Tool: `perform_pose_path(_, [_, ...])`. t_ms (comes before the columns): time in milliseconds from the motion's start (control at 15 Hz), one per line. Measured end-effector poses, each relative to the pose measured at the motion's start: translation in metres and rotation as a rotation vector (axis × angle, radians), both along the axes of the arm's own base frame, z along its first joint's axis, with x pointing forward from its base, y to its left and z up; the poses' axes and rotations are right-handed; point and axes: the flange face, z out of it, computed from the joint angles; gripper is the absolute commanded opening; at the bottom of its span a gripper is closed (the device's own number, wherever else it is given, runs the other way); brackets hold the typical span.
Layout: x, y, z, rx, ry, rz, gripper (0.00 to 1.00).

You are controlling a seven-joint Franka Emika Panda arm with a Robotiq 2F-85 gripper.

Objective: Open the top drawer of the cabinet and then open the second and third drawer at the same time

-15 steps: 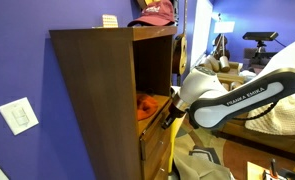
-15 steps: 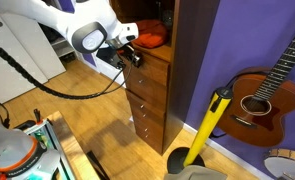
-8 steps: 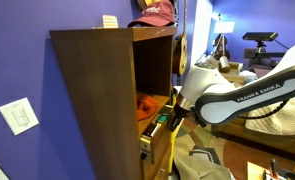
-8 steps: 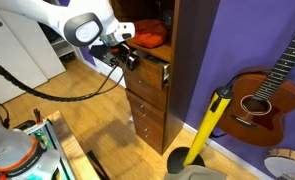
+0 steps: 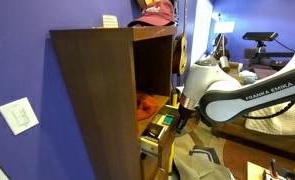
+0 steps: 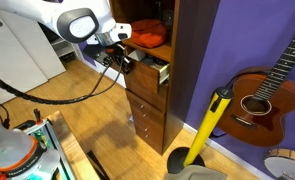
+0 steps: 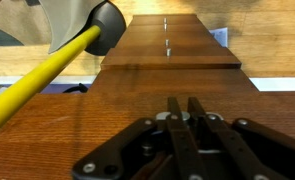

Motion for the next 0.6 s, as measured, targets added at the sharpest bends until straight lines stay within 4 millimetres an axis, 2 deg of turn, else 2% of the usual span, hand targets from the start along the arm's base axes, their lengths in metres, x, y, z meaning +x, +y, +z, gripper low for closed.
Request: perform_pose_path(600, [-0.013, 0.002, 0.002, -0.031, 0.078, -0.016, 0.04])
